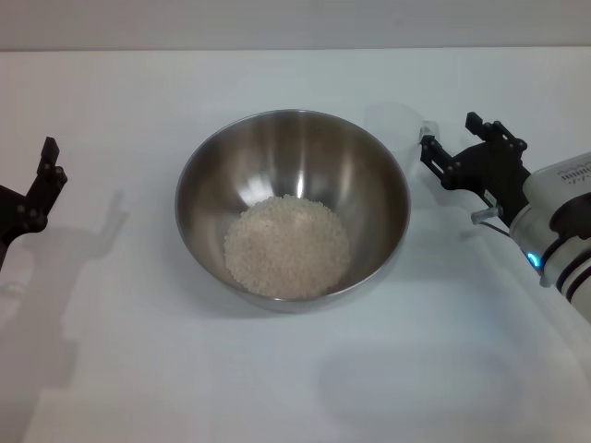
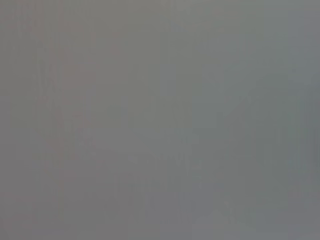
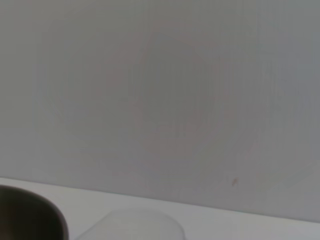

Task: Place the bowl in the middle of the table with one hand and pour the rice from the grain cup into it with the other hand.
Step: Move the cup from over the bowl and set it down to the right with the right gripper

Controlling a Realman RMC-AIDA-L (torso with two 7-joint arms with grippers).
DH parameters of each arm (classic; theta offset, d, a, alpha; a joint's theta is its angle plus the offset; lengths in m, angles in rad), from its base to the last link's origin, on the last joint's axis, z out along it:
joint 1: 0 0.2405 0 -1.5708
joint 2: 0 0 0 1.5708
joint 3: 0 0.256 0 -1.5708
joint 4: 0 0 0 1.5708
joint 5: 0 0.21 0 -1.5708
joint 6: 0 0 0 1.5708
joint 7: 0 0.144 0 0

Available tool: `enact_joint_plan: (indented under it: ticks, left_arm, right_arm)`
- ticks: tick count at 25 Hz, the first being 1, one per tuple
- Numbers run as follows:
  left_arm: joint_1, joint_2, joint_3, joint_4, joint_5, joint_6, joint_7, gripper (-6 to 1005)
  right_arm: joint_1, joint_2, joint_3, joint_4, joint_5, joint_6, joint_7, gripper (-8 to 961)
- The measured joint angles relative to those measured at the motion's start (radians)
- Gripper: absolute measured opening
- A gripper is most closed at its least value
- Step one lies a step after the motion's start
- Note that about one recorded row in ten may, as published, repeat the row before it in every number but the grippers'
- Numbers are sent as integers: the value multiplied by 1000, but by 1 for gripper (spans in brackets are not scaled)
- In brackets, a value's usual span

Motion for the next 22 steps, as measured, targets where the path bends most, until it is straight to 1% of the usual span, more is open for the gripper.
enact_joint_plan:
  ticks: [5,10,16,19,22]
  left_arm:
    - [-3,0,1,-1,0,0,0,841]
    - [-8,0,1,-1,0,-3,0,841]
    - [-14,0,1,-1,1,-7,0,841]
    - [-15,0,1,-1,2,-8,0,841]
    - [-14,0,1,-1,1,-8,0,840]
  right_arm:
    - [-23,0,-5,4,0,-5,0,687]
    - [-39,0,-6,12,0,-8,0,683]
    - [-64,-1,-30,35,-12,-16,0,681]
    - [-91,-1,-48,45,-12,-57,1,691]
    - [-132,-1,-61,57,-13,-136,1,706]
